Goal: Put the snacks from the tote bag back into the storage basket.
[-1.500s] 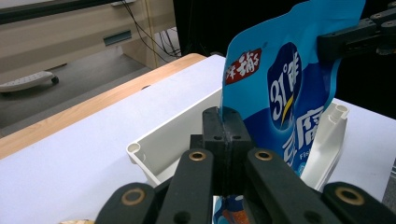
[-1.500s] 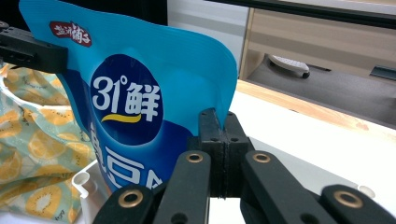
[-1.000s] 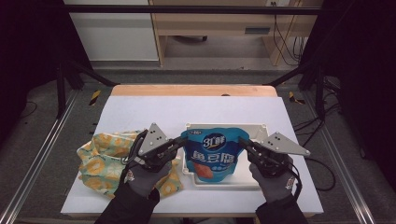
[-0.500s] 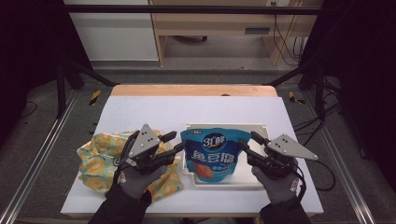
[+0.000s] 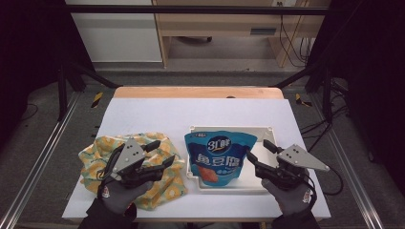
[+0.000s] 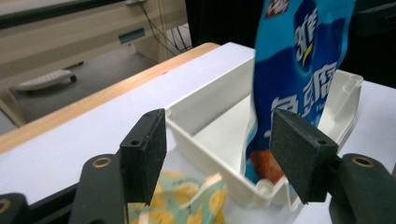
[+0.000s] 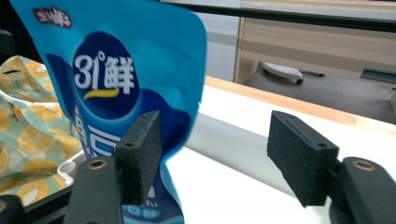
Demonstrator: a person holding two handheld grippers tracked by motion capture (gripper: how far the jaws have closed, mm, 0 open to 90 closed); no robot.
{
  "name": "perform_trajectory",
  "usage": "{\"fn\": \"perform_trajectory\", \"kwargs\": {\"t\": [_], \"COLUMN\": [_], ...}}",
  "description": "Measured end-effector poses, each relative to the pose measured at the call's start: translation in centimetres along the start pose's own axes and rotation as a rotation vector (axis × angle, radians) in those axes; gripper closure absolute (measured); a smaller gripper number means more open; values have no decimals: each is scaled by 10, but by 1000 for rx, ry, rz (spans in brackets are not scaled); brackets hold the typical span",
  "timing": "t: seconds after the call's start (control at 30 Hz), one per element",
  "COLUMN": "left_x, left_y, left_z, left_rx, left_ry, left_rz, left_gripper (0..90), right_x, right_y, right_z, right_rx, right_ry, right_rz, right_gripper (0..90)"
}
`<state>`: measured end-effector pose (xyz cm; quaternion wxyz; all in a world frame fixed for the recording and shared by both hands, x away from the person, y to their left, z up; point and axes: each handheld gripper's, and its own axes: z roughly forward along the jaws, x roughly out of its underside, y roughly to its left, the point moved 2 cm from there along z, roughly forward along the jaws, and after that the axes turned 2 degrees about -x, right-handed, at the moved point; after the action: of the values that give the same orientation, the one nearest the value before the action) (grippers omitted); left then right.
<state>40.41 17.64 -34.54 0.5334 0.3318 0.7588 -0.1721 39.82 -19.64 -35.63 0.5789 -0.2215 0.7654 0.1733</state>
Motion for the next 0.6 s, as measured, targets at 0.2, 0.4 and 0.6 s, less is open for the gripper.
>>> {"fn": "perform_trajectory", "kwargs": {"t": [0.2, 0.4, 0.6], "left_x": [21, 37, 54], "left_y": [18, 28, 36], "left_z": [-14, -21, -23], "left_rx": [-43, -67, -85], "left_ry": [16, 28, 38], "left_rz": [-39, -72, -89], "left_gripper": [354, 355, 355], "right_x": [11, 23, 32], "right_y": [-6, -13, -21], "right_z": [-4, -4, -6], "right_rx": [23, 49, 83], "right_ry": [12, 39, 54], "right_rz": [3, 12, 19], "right_gripper": [323, 311, 294]}}
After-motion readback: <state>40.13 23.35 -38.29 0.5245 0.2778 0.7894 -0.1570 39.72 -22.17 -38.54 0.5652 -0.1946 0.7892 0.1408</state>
